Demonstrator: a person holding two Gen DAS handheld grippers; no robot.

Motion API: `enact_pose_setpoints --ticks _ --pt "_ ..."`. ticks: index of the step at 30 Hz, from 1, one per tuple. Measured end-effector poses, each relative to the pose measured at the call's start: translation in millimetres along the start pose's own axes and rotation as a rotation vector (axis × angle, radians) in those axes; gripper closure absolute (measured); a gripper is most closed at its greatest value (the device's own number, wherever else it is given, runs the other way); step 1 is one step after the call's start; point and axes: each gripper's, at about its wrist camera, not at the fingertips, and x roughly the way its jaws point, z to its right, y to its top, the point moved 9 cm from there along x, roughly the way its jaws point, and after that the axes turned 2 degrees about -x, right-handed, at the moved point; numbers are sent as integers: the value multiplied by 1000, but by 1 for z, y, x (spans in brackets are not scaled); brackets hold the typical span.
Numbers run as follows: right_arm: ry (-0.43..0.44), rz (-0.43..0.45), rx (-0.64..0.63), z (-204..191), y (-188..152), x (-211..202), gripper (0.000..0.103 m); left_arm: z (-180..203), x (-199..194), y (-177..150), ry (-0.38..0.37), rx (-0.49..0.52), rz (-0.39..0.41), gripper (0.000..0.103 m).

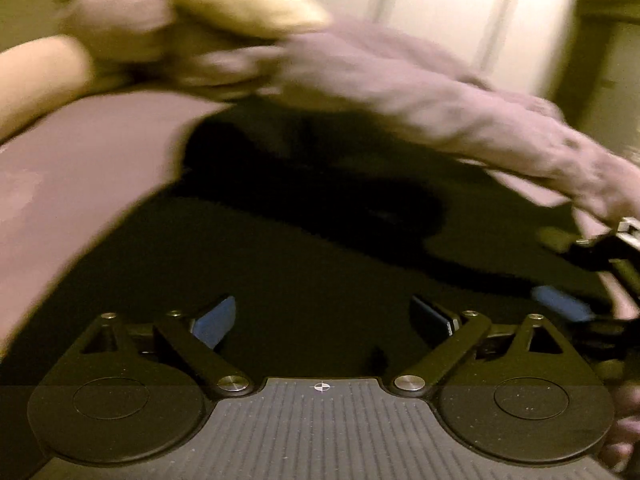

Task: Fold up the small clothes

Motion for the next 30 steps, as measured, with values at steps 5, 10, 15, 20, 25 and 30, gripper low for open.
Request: enact_pose_setpoints --ticks 5,10,15,20,25,30 --pt "-105 -18 -440 -63 -16 39 38 -55 4 -4 70 -44 9 3" --pt "-131 -124 -712 -110 -26 109 39 -41 10 -18 84 106 54 0" --pt "-164 -184 -770 -116 -29 150 90 -46 6 -15 26 50 71 0" --pt "-143 -3 -698 -122 -3 111 91 -48 -5 16 38 53 116 0" --pt "-155 209 -474 -87 42 47 91 -52 23 76 125 142 160 0" --pt "-172 99 -291 -22 45 52 84 -52 98 79 157 302 -34 13"
